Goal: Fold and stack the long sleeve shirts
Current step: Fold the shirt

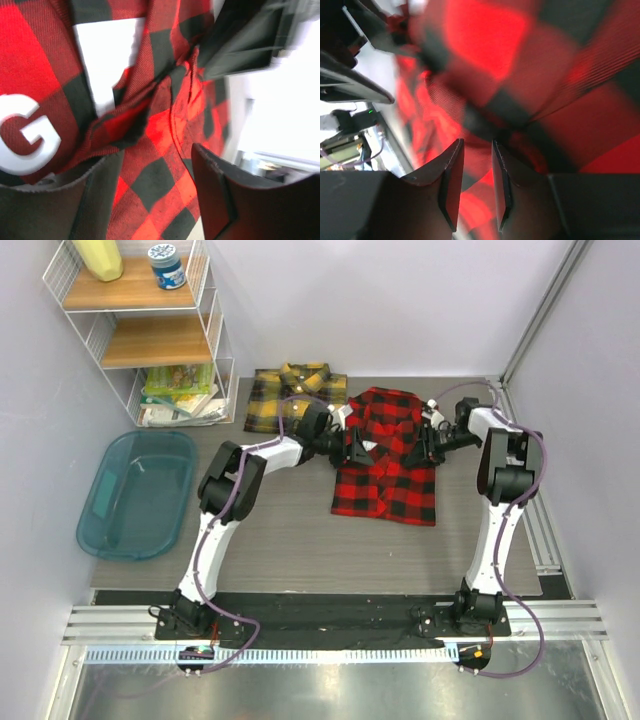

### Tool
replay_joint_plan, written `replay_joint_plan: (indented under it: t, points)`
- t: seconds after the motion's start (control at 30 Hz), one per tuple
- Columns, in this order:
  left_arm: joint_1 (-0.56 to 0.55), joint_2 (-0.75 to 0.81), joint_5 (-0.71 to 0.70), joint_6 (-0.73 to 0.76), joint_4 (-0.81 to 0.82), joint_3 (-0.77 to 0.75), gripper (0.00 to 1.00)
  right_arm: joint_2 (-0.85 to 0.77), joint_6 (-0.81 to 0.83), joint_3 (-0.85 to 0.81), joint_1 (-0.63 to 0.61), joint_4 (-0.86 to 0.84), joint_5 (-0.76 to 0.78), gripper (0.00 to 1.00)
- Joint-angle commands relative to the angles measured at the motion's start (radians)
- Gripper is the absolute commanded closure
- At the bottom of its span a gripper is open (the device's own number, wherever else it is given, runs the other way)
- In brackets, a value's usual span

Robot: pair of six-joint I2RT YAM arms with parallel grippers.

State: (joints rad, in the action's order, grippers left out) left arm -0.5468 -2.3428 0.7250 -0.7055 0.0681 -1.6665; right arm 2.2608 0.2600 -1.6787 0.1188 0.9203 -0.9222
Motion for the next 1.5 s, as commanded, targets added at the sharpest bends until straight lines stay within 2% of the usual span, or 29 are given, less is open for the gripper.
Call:
replay_joint_plan:
  t: [0.0,0.17,0.23,0.27,0.37,0.5,0.53,0.57,0.6,0.63,0.7,0.77,0.8,0.93,1.07,1.23,1.47]
  points:
    - [0.027,-0.072,-0.061,0.0,-0.065,-0.039,0.38,0.071,-0.058,-0.027,-0.008,-0.101,0.085,0.65]
    - [0.024,-0.06,-0.044,0.003,-0.114,0.014,0.38,0.024,-0.028,0.1,-0.008,-0.133,0.157,0.66]
    - [0.012,-0.023,0.011,0.093,-0.161,0.025,0.34,-0.007,-0.001,0.151,-0.008,-0.13,0.161,0.64]
    - [-0.002,0.059,0.011,0.131,-0.168,0.059,0.29,-0.026,0.013,0.152,-0.008,-0.114,0.163,0.64]
    - [-0.012,0.242,-0.002,0.299,-0.194,0.135,0.26,-0.095,0.045,0.093,-0.008,-0.045,0.132,0.62]
    - [-0.018,0.455,-0.084,0.645,-0.316,0.221,0.22,-0.202,0.059,0.048,-0.034,0.031,0.043,0.61]
    - [-0.034,0.48,-0.146,0.802,-0.359,0.246,0.22,-0.22,0.059,0.057,-0.045,0.026,0.045,0.62]
    - [-0.048,0.505,-0.192,0.883,-0.432,0.261,0.22,-0.236,0.055,0.065,-0.059,0.014,0.046,0.62]
    - [-0.065,0.551,-0.235,0.958,-0.45,0.284,0.22,-0.25,0.053,0.082,-0.086,0.005,0.062,0.62]
    - [-0.114,0.582,-0.343,1.112,-0.447,0.357,0.22,-0.265,0.045,0.092,-0.103,-0.012,0.077,0.61]
    - [-0.172,0.629,-0.447,1.231,-0.349,0.453,0.22,-0.268,0.033,0.108,-0.119,-0.061,0.101,0.62]
    - [-0.248,0.683,-0.553,1.338,-0.257,0.572,0.21,-0.25,0.022,0.1,-0.185,-0.096,0.143,0.62]
    - [-0.271,0.692,-0.584,1.366,-0.173,0.603,0.21,-0.244,0.009,0.099,-0.195,-0.11,0.144,0.62]
    - [-0.37,0.663,-0.662,1.449,-0.027,0.691,0.23,-0.173,0.007,0.059,-0.241,-0.149,0.183,0.63]
    - [-0.438,0.616,-0.714,1.517,0.117,0.734,0.26,-0.081,0.028,0.021,-0.246,-0.162,0.232,0.64]
    - [-0.501,0.518,-0.785,1.606,0.295,0.769,0.28,-0.041,0.056,0.033,-0.246,-0.167,0.253,0.65]
    - [-0.518,0.347,-0.857,1.653,0.438,0.723,0.31,-0.029,0.079,0.074,-0.248,-0.178,0.267,0.65]
